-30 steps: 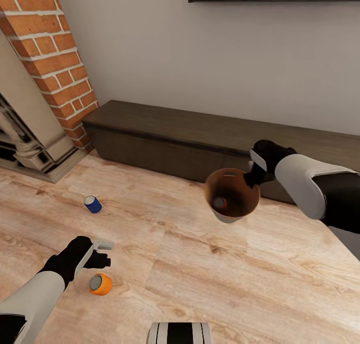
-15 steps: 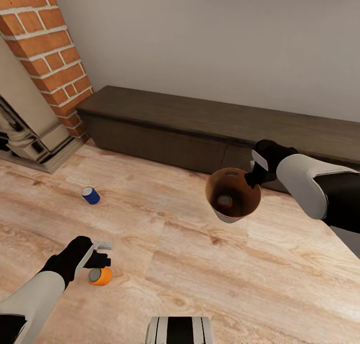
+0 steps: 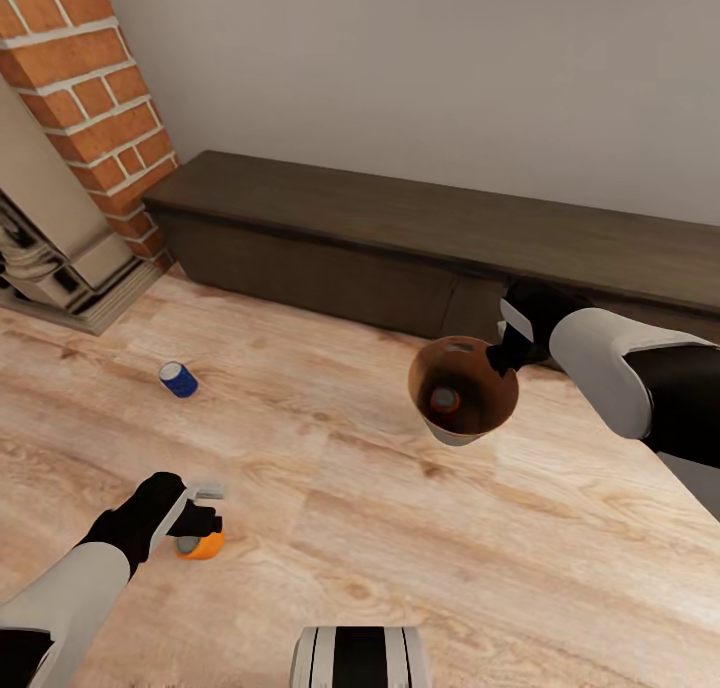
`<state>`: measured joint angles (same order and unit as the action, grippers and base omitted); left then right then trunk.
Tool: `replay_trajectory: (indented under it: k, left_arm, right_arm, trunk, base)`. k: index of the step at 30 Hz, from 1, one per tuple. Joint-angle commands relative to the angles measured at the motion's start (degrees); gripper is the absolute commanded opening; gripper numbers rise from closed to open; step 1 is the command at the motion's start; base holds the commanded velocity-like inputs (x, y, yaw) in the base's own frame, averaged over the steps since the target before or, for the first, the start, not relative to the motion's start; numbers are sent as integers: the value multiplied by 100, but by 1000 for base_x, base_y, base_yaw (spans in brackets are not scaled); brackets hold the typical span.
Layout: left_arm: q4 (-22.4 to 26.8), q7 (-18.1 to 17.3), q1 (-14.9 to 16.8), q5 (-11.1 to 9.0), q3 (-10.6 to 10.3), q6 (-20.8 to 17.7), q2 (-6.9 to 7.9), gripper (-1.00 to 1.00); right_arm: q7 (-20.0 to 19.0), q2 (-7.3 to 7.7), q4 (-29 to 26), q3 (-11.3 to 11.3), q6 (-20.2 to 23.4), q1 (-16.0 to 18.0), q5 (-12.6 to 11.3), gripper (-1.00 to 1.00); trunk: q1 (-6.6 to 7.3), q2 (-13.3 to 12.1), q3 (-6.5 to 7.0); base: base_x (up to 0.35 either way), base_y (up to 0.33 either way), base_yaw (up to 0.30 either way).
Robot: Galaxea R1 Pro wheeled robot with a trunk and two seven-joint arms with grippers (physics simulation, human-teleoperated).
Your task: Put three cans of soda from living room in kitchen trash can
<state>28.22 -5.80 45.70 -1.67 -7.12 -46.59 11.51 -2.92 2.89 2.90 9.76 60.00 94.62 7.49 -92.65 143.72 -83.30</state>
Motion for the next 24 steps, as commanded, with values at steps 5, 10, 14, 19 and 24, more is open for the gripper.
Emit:
replay_trajectory:
  k: [5, 10, 14, 19, 24]
  left_arm:
    - [6, -3, 0, 0, 0, -1, 0, 100]
    - [8, -1, 0, 0, 0, 0, 0, 100]
    - [8, 0, 0, 0, 0, -1, 0, 100]
    - [7, -4, 0, 0, 0, -11, 0, 100]
    - [65, -116, -6, -28, -3, 52, 7, -100]
  right_arm:
    - [2, 4, 0, -10, 0, 2, -20, -100]
    - [2, 11, 0, -9, 0, -3, -20, -100]
    - [2, 0, 0, -9, 0, -4, -20, -100]
    - [2, -8, 0, -9, 0, -5, -20, -100]
    - [2, 4, 0, -9, 0, -5, -20, -100]
  trunk:
    - [-1, 2, -41]
    - [-3, 4, -71]
    - [-13, 9, -162]
    - [-19, 12, -207]
    - [-19, 12, -207]
  base:
    - [0, 0, 0]
    - [0, 0, 0]
    - [0, 0, 0]
    - [0, 0, 0]
    - [0, 0, 0]
